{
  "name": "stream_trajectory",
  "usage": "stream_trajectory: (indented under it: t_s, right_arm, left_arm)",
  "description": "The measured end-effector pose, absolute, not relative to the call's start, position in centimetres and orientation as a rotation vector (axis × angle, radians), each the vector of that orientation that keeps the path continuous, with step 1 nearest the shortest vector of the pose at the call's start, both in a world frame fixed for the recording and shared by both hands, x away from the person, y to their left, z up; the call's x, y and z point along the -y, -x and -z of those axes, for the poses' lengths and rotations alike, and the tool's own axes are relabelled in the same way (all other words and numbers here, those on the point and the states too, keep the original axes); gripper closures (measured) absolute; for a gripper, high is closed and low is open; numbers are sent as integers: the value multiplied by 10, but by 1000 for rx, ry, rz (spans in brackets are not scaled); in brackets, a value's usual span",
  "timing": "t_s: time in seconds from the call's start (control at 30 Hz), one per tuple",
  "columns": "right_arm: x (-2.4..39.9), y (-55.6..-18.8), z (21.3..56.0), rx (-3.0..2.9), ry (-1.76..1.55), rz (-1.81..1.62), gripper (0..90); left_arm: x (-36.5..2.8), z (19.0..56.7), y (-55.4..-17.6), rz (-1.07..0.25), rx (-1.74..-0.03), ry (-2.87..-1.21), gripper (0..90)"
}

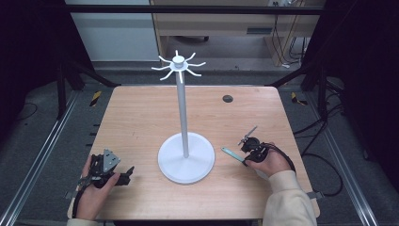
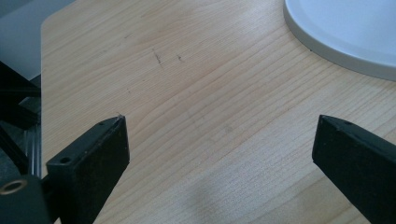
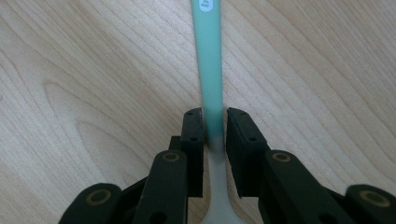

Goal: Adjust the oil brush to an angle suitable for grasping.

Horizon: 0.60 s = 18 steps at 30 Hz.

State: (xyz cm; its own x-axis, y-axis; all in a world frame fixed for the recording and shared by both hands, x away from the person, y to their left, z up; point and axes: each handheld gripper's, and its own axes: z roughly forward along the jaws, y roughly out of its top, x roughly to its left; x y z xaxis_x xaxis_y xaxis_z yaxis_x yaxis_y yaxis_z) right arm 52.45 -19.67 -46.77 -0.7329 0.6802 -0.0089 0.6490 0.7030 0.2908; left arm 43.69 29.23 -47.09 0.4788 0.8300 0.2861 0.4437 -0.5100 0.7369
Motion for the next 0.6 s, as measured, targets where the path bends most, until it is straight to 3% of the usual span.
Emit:
stream_trajectory:
  t_s: [0.6]
  right_arm:
    - [195, -526, 468, -2799, -1060, -405, 817]
  left_arm:
    - [-292, 471, -437, -860, -1049, -2143, 35]
